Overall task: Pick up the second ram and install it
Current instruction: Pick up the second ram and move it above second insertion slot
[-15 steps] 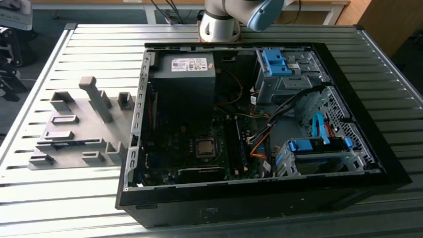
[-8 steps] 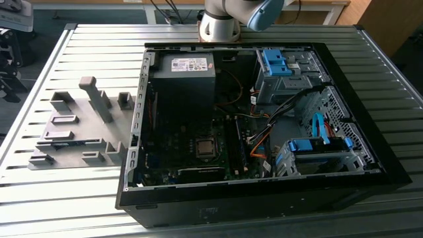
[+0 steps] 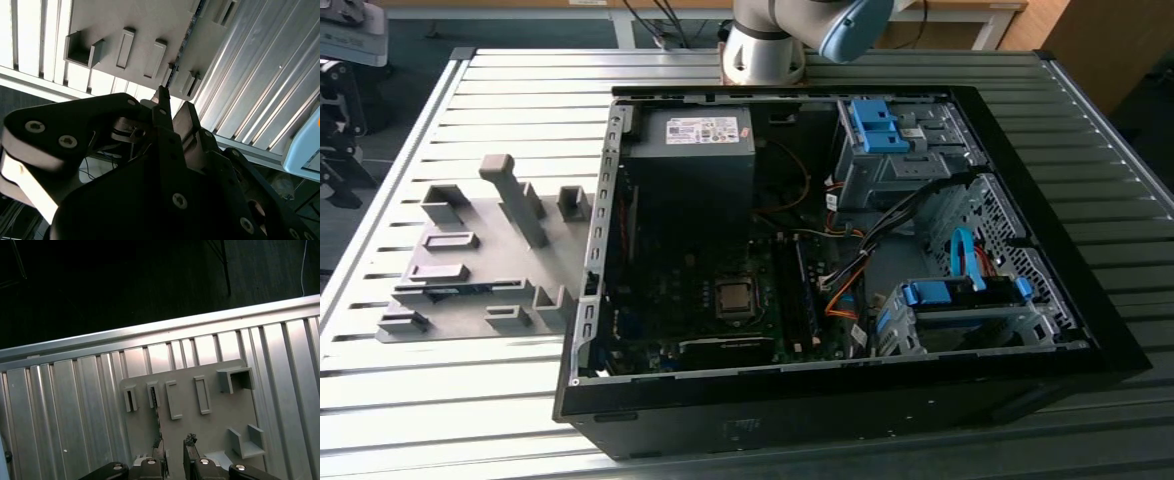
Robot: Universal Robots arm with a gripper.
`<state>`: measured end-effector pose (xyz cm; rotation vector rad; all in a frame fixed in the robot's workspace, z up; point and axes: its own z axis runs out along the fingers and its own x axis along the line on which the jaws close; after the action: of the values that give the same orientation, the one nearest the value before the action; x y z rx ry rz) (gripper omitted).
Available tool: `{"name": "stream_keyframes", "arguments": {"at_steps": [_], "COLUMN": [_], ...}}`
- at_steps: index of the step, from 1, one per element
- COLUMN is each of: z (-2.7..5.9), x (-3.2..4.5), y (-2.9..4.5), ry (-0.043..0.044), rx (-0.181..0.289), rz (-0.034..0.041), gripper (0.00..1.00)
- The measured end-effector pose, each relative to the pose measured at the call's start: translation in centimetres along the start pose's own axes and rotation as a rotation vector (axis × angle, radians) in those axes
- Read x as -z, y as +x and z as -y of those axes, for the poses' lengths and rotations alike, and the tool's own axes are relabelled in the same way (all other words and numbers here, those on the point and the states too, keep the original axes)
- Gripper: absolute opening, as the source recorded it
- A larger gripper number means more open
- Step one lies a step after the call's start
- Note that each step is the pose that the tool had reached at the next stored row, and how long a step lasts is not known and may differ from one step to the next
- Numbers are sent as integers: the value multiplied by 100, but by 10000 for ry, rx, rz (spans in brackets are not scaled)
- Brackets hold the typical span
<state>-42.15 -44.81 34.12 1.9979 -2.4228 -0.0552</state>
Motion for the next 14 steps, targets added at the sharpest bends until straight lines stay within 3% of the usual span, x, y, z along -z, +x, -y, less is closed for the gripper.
{"name": "stream_keyframes", "arguments": {"at_steps": [14], "z": [7], "x": [-65], "y": [27], "ry": [-3], "rx": [174], "rz": [-5], "gripper": [30]}}
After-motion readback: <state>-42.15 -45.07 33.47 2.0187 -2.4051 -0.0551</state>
